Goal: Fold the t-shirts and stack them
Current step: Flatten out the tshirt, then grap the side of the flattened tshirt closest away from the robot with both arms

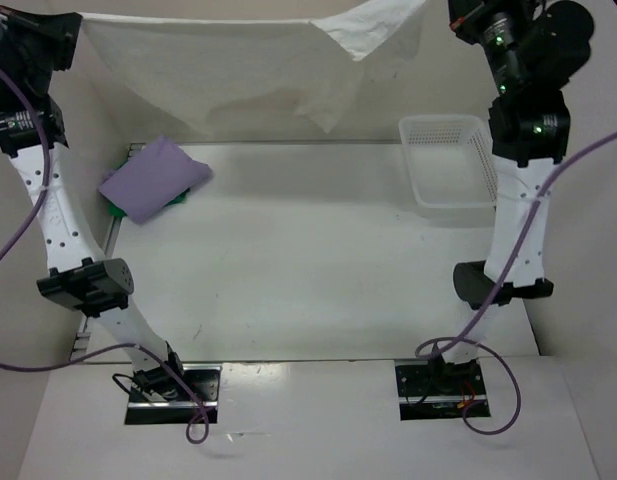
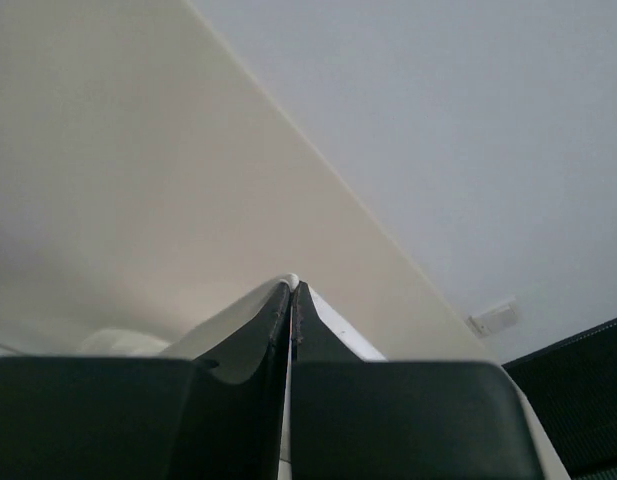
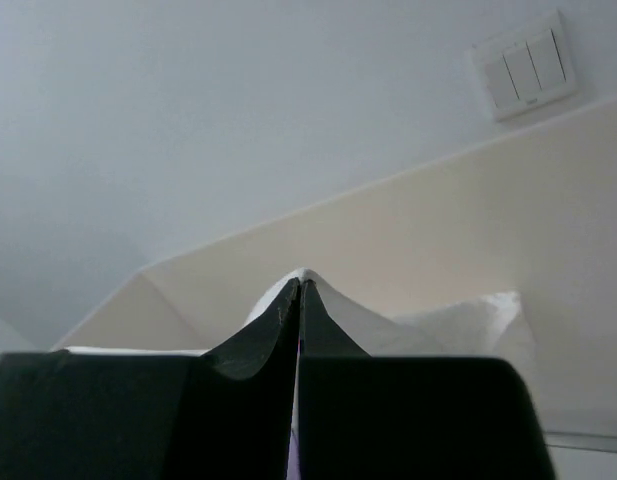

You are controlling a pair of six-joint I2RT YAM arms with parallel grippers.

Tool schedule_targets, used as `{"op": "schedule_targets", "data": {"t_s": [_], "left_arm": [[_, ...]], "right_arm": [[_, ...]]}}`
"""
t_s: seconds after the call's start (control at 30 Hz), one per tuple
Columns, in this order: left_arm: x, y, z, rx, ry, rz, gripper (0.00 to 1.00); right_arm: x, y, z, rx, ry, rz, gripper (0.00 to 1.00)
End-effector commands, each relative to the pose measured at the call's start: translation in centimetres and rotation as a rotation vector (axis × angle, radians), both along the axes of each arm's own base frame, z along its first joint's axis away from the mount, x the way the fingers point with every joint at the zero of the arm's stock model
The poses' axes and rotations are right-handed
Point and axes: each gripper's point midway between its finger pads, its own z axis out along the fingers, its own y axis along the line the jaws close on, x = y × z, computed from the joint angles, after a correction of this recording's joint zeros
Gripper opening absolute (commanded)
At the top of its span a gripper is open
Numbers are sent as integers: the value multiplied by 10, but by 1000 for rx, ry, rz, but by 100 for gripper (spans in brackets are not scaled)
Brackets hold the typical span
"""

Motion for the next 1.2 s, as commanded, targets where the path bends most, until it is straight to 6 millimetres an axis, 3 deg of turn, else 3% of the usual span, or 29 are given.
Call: {"op": "schedule_targets", "data": {"t_s": [0.0, 0.03, 0.07, 0.1, 0.13, 0.17, 0.2, 0.23, 0.27, 0.3, 0.33, 0.37, 0.4, 0.47, 0.5, 0.57, 0.63, 0.67, 0.7, 0.8, 0.83, 0.9, 1.03, 1.1, 1.17], "left_arm": [[6, 1, -31, 16, 35, -18, 0], [6, 1, -46, 10, 51, -19, 0], [-9, -5, -41, 36, 19, -16, 0], [-10, -5, -61, 37, 62, -14, 0], [-4, -2, -108, 21, 159, -15, 0], [-16, -6, -113, 45, 165, -12, 0], [-20, -7, -130, 45, 191, -13, 0], [-24, -10, -148, 45, 214, -23, 0], [-34, -14, -187, 19, 278, -27, 0], [-39, -15, -207, 19, 315, -29, 0], [-43, -17, -222, 20, 344, -31, 0], [-55, -21, -252, 10, 412, -37, 0], [-62, -21, -267, 32, 445, -30, 0], [-83, -26, -289, 42, 505, -28, 0], [-95, -27, -322, 39, 581, -21, 0], [-117, -34, -347, 24, 649, -19, 0], [-141, -44, -382, -14, 745, -33, 0], [-149, -47, -389, -24, 768, -36, 0], [-159, -50, -389, 3, 772, -42, 0], [-201, -57, -424, -18, 957, -37, 0], [-210, -54, -428, 13, 990, -20, 0], [-228, -49, -430, 18, 1054, 15, 0], [-231, -50, -413, 15, 1092, 3, 0], [-235, -59, -412, -8, 1103, -40, 0], [-239, -65, -431, -37, 1125, -65, 0]], "right_arm": [[-13, -3, -5, -43, 24, -4, 0], [-9, 0, -30, -66, 99, 8, 0], [-10, 1, -38, -90, 108, 12, 0], [-11, 1, -50, -101, 123, 10, 0], [8, 2, -116, -114, 271, 17, 0], [-15, -3, -116, -141, 262, -3, 0], [-9, -5, -171, -165, 389, -9, 0], [-12, -5, -197, -171, 449, -5, 0], [-26, -12, -206, -181, 462, -16, 0], [-30, -13, -267, -208, 587, -8, 0], [-36, -13, -289, -212, 626, -5, 0], [-49, -13, -302, -214, 645, 6, 0], [-59, -14, -350, -231, 743, 15, 0], [-86, -19, -402, -244, 866, 7, 0], [-97, -20, -416, -247, 903, 10, 0], [-129, -17, -447, -233, 1002, 42, 0], [-156, -8, -464, -162, 1094, 94, 0], [-170, 0, -470, -125, 1130, 135, 0], [-181, 4, -464, -74, 1127, 148, 0], [-217, 4, -478, -47, 1218, 155, 0], [-236, 5, -490, -41, 1298, 161, 0], [-253, 15, -474, -18, 1261, 185, 0], [-294, 17, -467, 10, 1324, 209, 0], [-300, 14, -465, 7, 1328, 199, 0], [-292, 14, -463, 5, 1322, 190, 0]]}}
